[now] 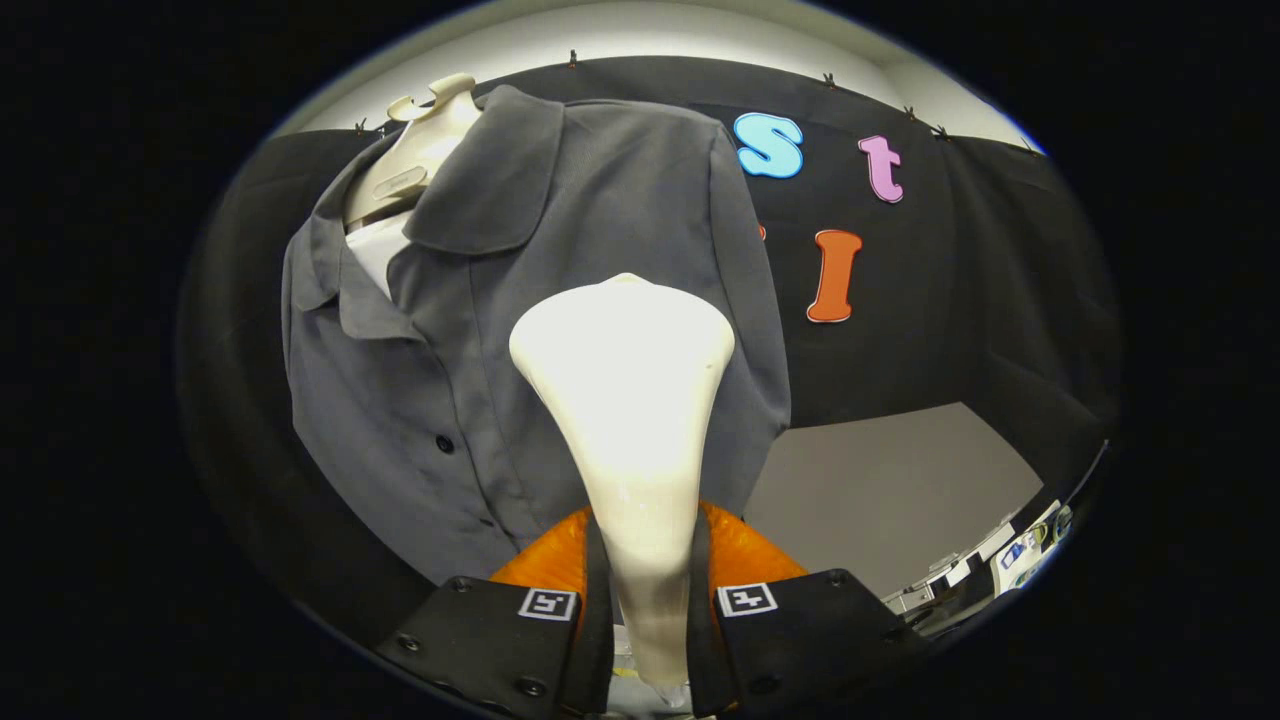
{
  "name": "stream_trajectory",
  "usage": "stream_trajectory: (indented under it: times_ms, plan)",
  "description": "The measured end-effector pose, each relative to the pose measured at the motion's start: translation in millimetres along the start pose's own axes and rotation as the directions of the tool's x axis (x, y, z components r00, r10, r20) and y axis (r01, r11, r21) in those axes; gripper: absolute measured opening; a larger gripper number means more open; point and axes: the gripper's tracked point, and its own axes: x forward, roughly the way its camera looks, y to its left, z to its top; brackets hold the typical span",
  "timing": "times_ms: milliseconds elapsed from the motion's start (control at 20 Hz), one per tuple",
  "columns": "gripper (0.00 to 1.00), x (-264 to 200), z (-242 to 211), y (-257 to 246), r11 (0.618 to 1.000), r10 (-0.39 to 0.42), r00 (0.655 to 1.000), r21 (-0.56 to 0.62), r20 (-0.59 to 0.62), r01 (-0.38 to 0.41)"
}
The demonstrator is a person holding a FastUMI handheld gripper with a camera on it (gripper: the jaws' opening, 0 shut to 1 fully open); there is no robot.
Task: Iron the clothes twice with a garment steamer, once on the left side and once on the right side.
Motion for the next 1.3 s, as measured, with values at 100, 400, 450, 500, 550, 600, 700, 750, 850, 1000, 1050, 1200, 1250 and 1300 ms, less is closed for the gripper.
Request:
stream_trajectory:
  times_ms: [100, 400, 450, 500, 550, 600, 700, 750, 850, 1000, 1050, 1200, 1250, 1300]
  plan:
    - [0.38, 3, -10, -2, 1.000, 0.000, 1.000, 0.004, -0.016, 0.000]
    - [0.37, 14, -47, -12, 1.000, -0.007, 0.997, 0.009, -0.072, 0.008]
    - [0.38, 16, -52, -12, 1.000, -0.009, 0.997, 0.011, -0.080, 0.010]
    - [0.38, 17, -58, -13, 1.000, -0.012, 0.996, 0.013, -0.089, 0.013]
    - [0.37, 19, -65, -14, 1.000, -0.015, 0.995, 0.013, -0.099, 0.016]
    - [0.38, 21, -71, -14, 1.000, -0.016, 0.994, 0.012, -0.108, 0.018]
    - [0.37, 25, -84, -14, 1.000, -0.026, 0.992, 0.009, -0.126, 0.027]
    - [0.37, 27, -92, -15, 0.999, -0.029, 0.990, 0.009, -0.136, 0.031]
    - [0.37, 31, -109, -15, 0.999, -0.029, 0.987, 0.017, -0.157, 0.032]
    - [0.38, 35, -129, -15, 0.999, -0.030, 0.982, 0.023, -0.187, 0.035]
    - [0.38, 37, -134, -14, 0.999, -0.032, 0.980, 0.021, -0.197, 0.037]
    - [0.38, 43, -153, -15, 0.999, -0.039, 0.974, 0.019, -0.224, 0.044]
    - [0.38, 46, -159, -14, 0.999, -0.041, 0.972, 0.019, -0.233, 0.047]
    - [0.38, 48, -165, -13, 0.999, -0.042, 0.969, 0.017, -0.242, 0.048]
